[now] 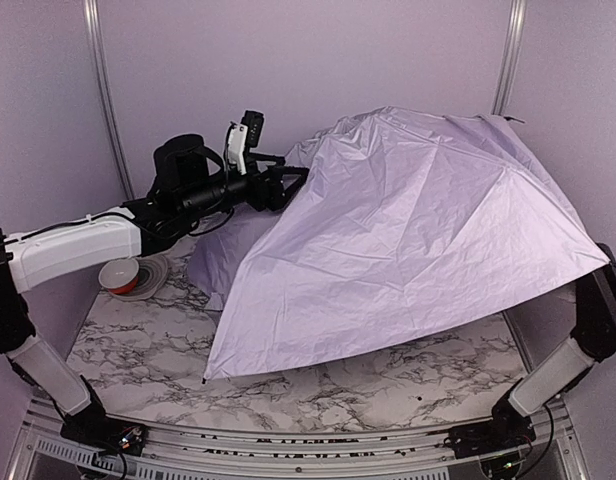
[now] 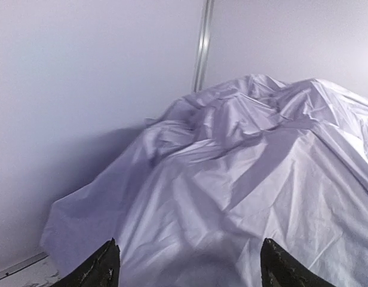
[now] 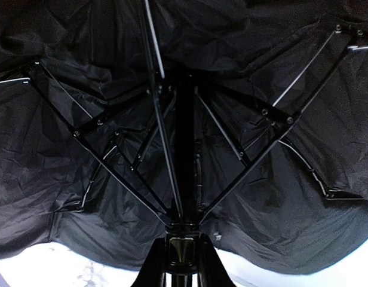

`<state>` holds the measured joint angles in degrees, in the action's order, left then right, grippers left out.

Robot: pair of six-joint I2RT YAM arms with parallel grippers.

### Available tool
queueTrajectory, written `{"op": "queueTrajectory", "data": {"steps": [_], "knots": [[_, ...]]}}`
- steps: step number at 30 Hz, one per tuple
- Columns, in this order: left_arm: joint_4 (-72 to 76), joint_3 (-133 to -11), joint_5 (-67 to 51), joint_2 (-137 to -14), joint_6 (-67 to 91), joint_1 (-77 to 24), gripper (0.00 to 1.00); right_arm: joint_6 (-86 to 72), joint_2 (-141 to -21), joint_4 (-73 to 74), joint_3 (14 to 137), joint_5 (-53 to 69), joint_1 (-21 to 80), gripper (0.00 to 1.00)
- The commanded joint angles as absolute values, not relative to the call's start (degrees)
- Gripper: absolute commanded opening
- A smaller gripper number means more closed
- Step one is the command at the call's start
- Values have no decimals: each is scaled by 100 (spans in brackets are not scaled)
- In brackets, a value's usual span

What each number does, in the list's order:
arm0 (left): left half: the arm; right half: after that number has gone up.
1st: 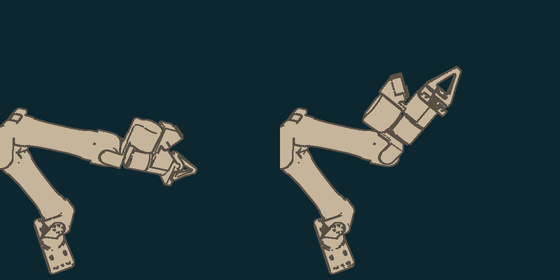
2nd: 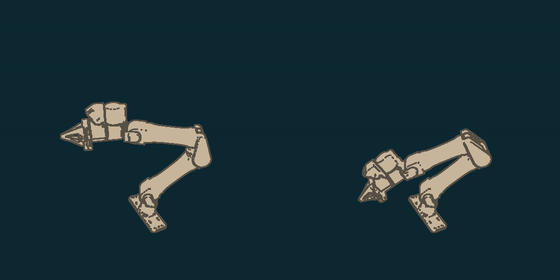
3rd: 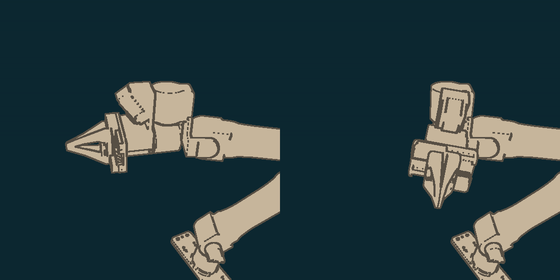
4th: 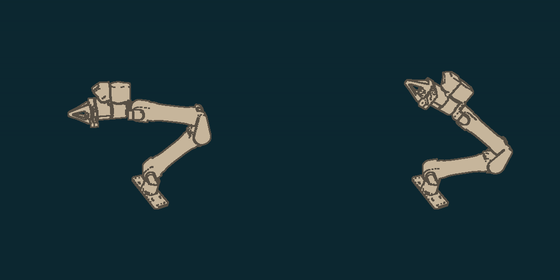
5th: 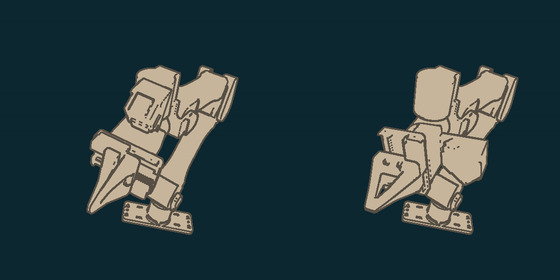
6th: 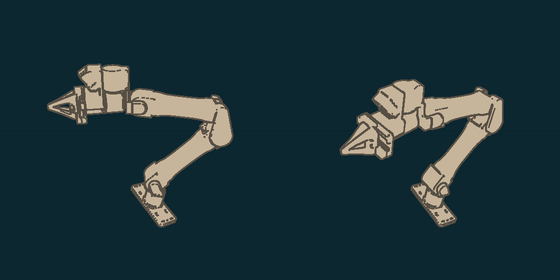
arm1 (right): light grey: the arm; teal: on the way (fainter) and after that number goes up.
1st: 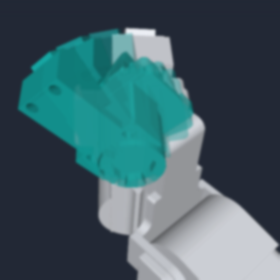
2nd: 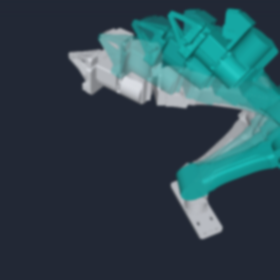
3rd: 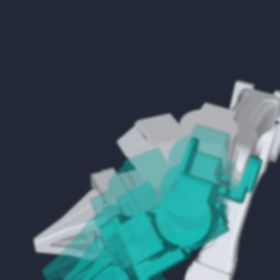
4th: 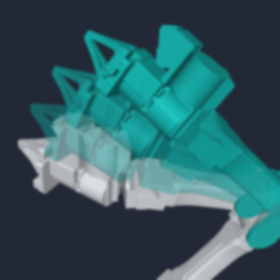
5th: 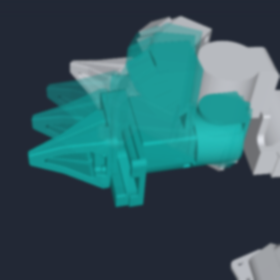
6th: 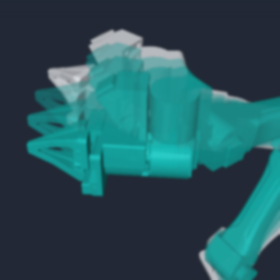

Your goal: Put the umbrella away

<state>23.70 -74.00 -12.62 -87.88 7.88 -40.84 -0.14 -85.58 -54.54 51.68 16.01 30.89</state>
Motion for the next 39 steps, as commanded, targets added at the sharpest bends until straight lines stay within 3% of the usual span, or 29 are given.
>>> {"op": "queueTrajectory", "data": {"steps": [1, 18, 26, 32, 36, 39], "knots": [[1880, -8035, -1609, -9252, 351, -4492, 84, 3, -8765, -5820, 5681, 1724, 3331, 0], [529, -9841, -1462, -10214, -289, -4945, 86, 652, -8983, -5682, 6153, 2076, 4061, 0], [396, -10000, -1346, -10299, -190, -4974, 84, 499, -8884, -6056, 6341, 1998, 4061, 0], [651, -9442, -608, -9414, -281, -4956, 88, 599, -8731, -6385, 6198, 1390, 4017, 0], [266, -9313, -373, -8826, -290, -4841, 99, 614, -8607, -6526, 5913, 1414, 3949, 0], [-14, -9279, -506, -8709, 152, -4387, 99, 591, -8554, -6800, 5759, 1407, 3941, 0]]}}
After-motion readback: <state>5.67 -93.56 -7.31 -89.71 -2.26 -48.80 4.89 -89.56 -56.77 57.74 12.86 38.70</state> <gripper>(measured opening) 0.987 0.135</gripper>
